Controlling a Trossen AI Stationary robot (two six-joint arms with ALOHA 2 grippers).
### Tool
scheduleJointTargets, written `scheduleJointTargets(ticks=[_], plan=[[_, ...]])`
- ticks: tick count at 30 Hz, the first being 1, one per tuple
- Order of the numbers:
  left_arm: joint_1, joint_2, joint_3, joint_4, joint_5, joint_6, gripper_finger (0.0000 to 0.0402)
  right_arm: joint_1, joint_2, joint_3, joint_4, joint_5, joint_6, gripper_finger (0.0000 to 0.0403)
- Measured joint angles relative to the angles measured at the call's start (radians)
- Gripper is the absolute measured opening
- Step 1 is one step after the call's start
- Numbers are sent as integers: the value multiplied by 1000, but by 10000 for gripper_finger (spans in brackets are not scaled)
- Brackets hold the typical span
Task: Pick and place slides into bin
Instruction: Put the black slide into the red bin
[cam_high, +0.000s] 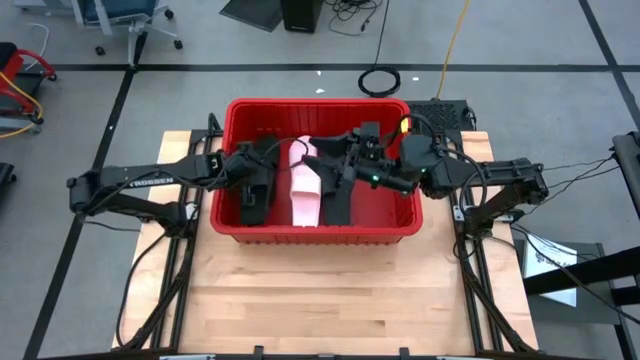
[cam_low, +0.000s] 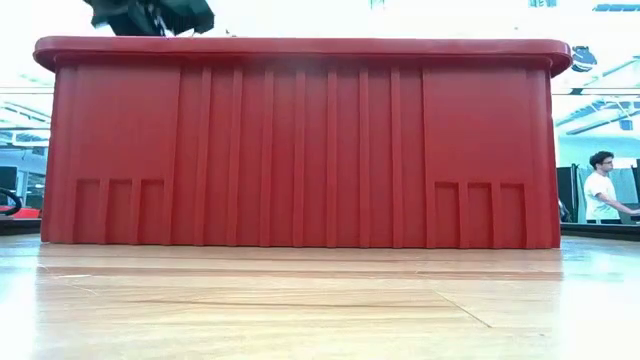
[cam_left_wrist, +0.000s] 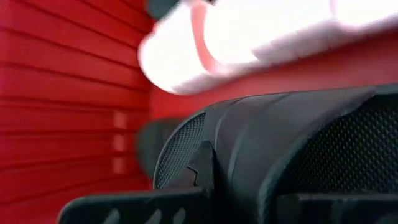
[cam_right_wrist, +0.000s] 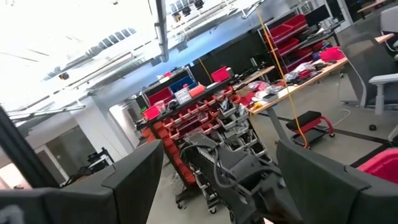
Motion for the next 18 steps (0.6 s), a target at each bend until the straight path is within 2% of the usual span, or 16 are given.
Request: scheduleJointTargets(ticks=[7, 15, 18], plan=[[65, 32, -93, 72, 67, 28, 10, -26, 0, 0, 0, 0, 12, 302], [78, 29, -233, 267, 92, 75, 10, -53, 0, 0, -6, 0, 22, 302], [78, 31, -265, 283, 117, 82, 10, -63, 0, 0, -18, 0, 36, 302]])
